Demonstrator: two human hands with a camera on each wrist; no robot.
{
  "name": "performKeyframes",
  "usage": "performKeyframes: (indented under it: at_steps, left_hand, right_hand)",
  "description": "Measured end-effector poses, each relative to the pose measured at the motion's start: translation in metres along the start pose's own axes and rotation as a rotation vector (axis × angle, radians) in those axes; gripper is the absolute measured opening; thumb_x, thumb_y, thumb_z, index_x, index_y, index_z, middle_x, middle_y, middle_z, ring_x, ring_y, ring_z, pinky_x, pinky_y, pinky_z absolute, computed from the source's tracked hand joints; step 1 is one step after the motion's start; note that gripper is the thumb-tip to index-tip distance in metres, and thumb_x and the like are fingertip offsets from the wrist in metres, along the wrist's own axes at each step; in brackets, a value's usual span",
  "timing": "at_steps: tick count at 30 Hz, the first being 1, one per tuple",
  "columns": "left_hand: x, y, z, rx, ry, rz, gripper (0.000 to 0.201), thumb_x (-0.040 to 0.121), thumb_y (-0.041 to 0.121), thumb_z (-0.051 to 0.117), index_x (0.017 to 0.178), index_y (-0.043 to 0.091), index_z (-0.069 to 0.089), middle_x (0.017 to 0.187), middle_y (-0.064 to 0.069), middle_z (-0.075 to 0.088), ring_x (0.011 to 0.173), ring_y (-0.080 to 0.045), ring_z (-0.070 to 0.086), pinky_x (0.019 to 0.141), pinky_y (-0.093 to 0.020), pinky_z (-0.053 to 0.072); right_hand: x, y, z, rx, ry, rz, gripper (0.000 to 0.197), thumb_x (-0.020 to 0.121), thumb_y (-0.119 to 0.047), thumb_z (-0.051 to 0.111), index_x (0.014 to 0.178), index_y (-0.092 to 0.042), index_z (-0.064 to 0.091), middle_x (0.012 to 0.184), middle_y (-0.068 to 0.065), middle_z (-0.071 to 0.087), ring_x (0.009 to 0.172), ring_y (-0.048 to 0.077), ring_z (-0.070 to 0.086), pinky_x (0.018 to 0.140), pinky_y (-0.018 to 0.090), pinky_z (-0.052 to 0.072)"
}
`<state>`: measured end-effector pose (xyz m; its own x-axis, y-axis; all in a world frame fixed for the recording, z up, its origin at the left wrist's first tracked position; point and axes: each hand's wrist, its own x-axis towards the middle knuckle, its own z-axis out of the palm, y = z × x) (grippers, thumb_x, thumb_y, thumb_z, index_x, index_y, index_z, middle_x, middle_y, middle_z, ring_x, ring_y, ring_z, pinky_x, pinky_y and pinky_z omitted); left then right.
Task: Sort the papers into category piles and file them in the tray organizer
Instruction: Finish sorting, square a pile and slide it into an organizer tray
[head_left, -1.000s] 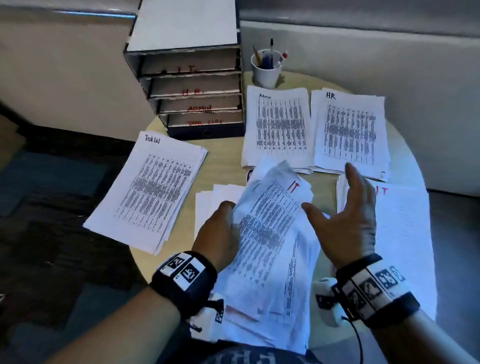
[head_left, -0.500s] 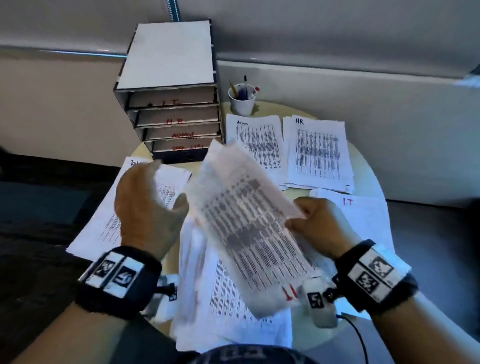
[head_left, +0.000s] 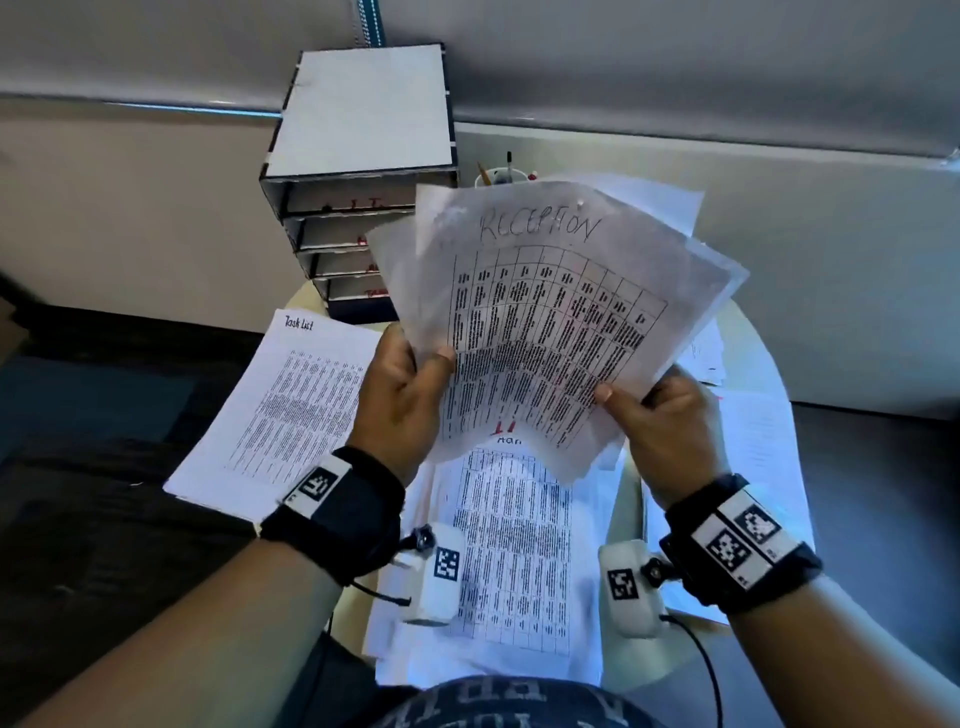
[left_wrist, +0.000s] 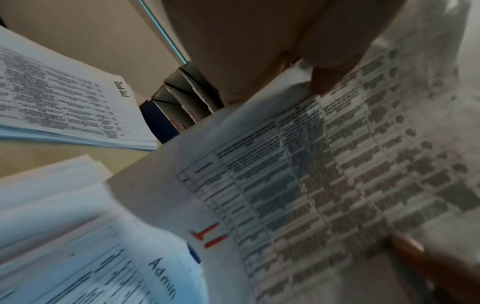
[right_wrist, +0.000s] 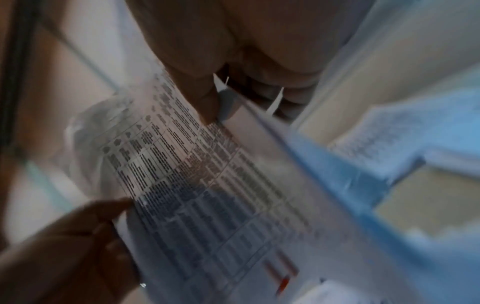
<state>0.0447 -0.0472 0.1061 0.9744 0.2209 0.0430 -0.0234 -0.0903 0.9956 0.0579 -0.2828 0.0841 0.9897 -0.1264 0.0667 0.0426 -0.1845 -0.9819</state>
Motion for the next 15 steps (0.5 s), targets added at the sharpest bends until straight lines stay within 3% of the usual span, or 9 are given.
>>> performKeyframes:
  at_steps: [1,3,7,10,13,15]
  left_hand:
    - [-0.003,-0.005,0.0,0.013,-0.014,0.011,0.028,0.098,0.02,0.05,0.126,0.018,0.054,0.121,-0.007,0.066,0.115,-0.026,0.061,0.096,-0.053,0.052]
    - [-0.01,-0.013,-0.002,-0.004,-0.008,0.017,0.032,0.096,0.023,0.049,0.127,0.022,0.052,0.123,-0.006,0.065,0.117,-0.026,0.06,0.097,-0.055,0.051]
    - [-0.022,-0.023,-0.009,-0.055,0.023,-0.003,0.033,0.087,0.018,0.054,0.119,0.023,0.051,0.115,0.001,0.068,0.11,-0.016,0.064,0.09,-0.035,0.054]
    - [-0.023,-0.032,-0.009,-0.002,0.041,-0.029,0.024,0.08,0.021,0.057,0.103,0.02,0.051,0.092,0.007,0.065,0.088,-0.013,0.062,0.078,-0.034,0.05]
    - [-0.019,-0.03,-0.002,0.018,0.036,-0.023,0.024,0.08,0.018,0.055,0.103,0.023,0.053,0.101,-0.011,0.065,0.096,-0.029,0.063,0.083,-0.05,0.055]
    - [-0.017,-0.02,0.003,0.063,0.039,0.02,0.019,0.081,0.018,0.052,0.1,0.015,0.05,0.099,-0.022,0.06,0.091,-0.036,0.06,0.077,-0.058,0.053]
  right_hand:
    - [-0.003,0.001,0.003,0.024,0.006,-0.006,0.018,0.082,-0.005,0.074,0.099,-0.012,0.072,0.08,-0.018,0.075,0.077,0.005,0.071,0.068,0.021,0.057]
    - [-0.011,0.004,0.009,0.026,0.014,-0.02,0.019,0.083,-0.004,0.072,0.096,-0.017,0.071,0.081,-0.02,0.074,0.077,0.002,0.07,0.068,0.019,0.055]
    - [-0.019,0.017,0.011,0.06,-0.004,-0.01,0.026,0.074,-0.011,0.082,0.097,-0.017,0.071,0.089,-0.005,0.077,0.085,0.016,0.073,0.076,0.036,0.059]
    - [-0.021,0.021,0.013,0.093,-0.032,0.014,0.041,0.068,-0.02,0.085,0.105,-0.01,0.07,0.094,0.003,0.077,0.089,0.023,0.073,0.082,0.042,0.059]
    - [-0.021,0.013,0.022,0.146,-0.023,0.041,0.038,0.071,-0.009,0.084,0.107,-0.007,0.07,0.092,0.004,0.077,0.086,0.024,0.074,0.083,0.045,0.059]
    - [-0.02,0.004,0.028,0.172,-0.016,0.035,0.034,0.074,-0.003,0.08,0.106,-0.005,0.07,0.09,0.004,0.077,0.084,0.025,0.074,0.081,0.047,0.06]
